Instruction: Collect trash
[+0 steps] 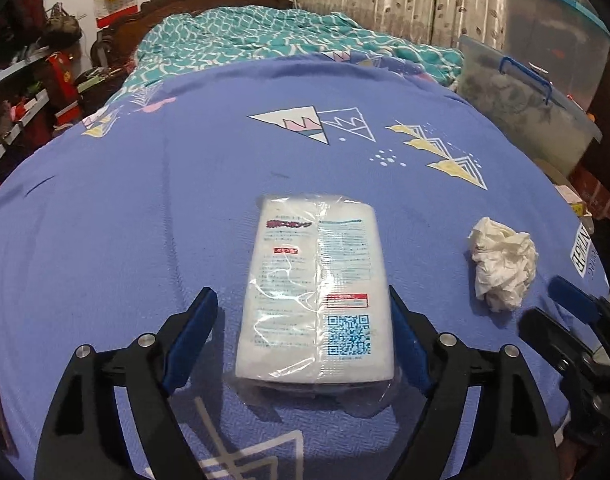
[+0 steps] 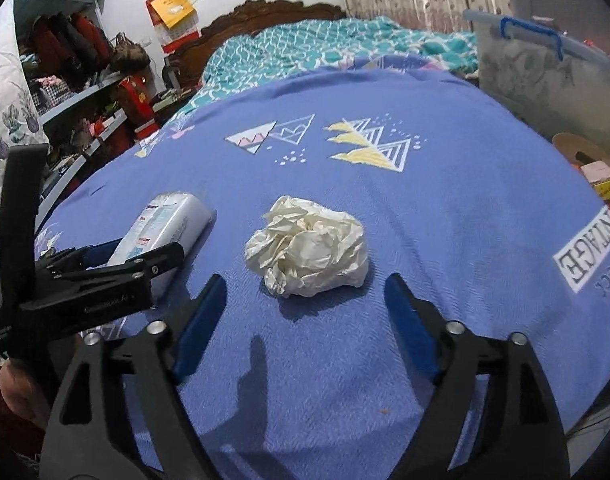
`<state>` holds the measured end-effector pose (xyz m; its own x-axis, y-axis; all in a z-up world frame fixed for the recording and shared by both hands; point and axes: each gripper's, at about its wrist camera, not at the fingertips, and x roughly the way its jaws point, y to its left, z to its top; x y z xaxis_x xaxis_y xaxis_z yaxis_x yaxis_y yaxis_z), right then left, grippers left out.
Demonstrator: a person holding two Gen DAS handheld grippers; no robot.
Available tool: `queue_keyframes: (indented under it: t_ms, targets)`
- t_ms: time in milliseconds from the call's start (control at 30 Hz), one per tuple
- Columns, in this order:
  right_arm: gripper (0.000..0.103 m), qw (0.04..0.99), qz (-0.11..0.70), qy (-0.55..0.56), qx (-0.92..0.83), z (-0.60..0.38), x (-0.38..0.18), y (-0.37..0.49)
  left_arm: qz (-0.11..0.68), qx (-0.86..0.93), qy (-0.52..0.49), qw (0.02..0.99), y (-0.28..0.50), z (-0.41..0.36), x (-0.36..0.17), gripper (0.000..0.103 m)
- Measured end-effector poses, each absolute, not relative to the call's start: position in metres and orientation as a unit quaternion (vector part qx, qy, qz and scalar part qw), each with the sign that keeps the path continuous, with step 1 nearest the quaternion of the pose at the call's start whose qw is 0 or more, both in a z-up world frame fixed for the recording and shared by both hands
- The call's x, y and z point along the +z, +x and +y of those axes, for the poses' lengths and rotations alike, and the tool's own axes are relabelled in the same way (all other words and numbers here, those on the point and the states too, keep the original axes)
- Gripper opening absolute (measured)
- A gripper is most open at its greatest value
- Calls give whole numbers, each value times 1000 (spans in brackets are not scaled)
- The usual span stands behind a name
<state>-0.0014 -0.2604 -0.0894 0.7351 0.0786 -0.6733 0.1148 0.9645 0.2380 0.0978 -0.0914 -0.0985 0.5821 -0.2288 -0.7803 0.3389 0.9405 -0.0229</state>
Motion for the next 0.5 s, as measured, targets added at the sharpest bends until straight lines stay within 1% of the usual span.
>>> queue_keyframes:
  t_ms: [133, 333, 367, 400, 500]
  targets:
    - [85, 922, 359, 143, -16, -263, -90, -10, 424, -154, 70, 890, 97, -92, -97, 79]
    - [87, 913, 373, 162, -21, -266, -103, -16, 420, -150, 70, 893, 96, -91, -96, 80]
    - [88, 911, 376, 166, -21, -266, -105, -16, 419, -149, 69, 893, 95, -90, -97, 80]
    - [92, 913, 373, 165, -21, -267, -106, -16, 418, -149, 68, 893, 95, -90, -96, 81]
    - [96, 915, 371, 158, -24, -264, -107, -16, 416, -146, 66, 895, 94, -89, -96, 82]
